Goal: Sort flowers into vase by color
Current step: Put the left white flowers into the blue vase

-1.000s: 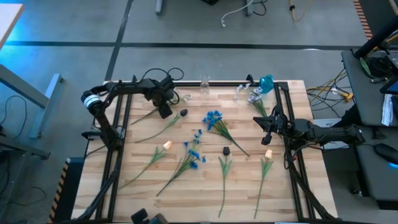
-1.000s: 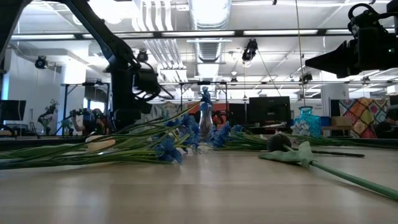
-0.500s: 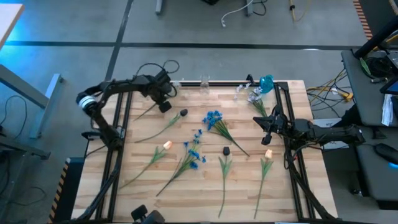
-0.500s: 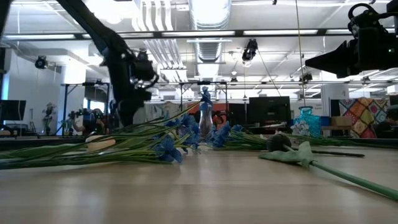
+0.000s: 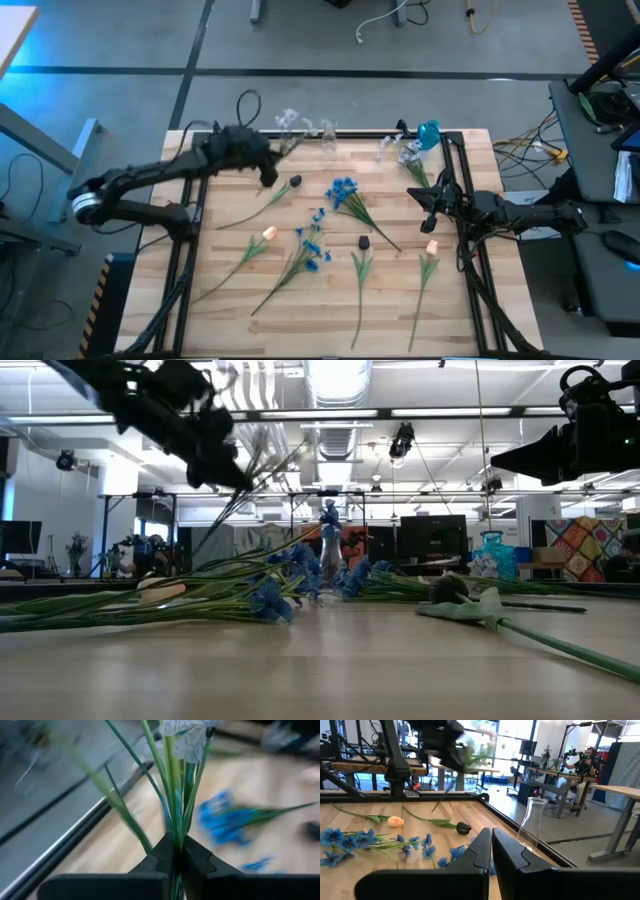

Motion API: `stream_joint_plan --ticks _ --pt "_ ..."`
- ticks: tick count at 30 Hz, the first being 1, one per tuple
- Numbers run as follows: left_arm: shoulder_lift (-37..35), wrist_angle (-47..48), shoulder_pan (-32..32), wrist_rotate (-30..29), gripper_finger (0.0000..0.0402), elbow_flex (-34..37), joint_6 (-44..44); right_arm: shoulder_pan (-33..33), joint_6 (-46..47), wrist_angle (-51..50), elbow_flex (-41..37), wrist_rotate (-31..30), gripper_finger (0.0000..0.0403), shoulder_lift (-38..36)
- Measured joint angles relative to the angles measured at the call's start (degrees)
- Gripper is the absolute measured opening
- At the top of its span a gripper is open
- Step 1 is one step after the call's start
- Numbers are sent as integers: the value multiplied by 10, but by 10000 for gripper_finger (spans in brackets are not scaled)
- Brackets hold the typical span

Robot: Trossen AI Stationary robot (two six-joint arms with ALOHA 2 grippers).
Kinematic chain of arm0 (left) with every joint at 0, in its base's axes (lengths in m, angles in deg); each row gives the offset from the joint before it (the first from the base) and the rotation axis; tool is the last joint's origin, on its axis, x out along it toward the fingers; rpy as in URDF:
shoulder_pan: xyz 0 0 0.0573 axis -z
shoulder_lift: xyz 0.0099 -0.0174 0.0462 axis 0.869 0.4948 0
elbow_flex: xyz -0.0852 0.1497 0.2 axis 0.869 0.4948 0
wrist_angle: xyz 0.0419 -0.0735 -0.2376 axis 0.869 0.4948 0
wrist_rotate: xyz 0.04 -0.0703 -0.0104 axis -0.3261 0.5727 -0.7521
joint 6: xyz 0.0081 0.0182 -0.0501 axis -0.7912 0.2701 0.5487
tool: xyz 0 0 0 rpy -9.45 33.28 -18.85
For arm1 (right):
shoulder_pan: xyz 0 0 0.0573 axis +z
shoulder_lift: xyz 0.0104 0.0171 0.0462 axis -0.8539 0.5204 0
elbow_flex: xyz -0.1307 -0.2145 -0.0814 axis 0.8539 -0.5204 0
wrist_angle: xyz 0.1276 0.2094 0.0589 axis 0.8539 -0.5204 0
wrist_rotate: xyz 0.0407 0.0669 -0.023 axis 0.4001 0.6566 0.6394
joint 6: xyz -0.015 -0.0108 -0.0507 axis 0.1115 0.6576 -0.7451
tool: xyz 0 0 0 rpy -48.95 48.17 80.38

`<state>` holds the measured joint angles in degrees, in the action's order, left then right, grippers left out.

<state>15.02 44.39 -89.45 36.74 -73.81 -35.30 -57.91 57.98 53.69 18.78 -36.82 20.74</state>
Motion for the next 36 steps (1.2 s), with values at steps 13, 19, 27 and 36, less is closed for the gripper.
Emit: stream_joint_plan --ticks 13,19,27,36 --pt "-3 -386 169 -1 1 121 11 0 0 6 0 -1 9 0" --pt "59 -482 187 -1 1 112 5 0 38 29 0 3 9 -1" --pt "183 -565 187 27 1 67 2 0 67 111 0 13 9 7" --pt "315 -631 186 77 1 -30 0 0 70 263 0 90 23 126"
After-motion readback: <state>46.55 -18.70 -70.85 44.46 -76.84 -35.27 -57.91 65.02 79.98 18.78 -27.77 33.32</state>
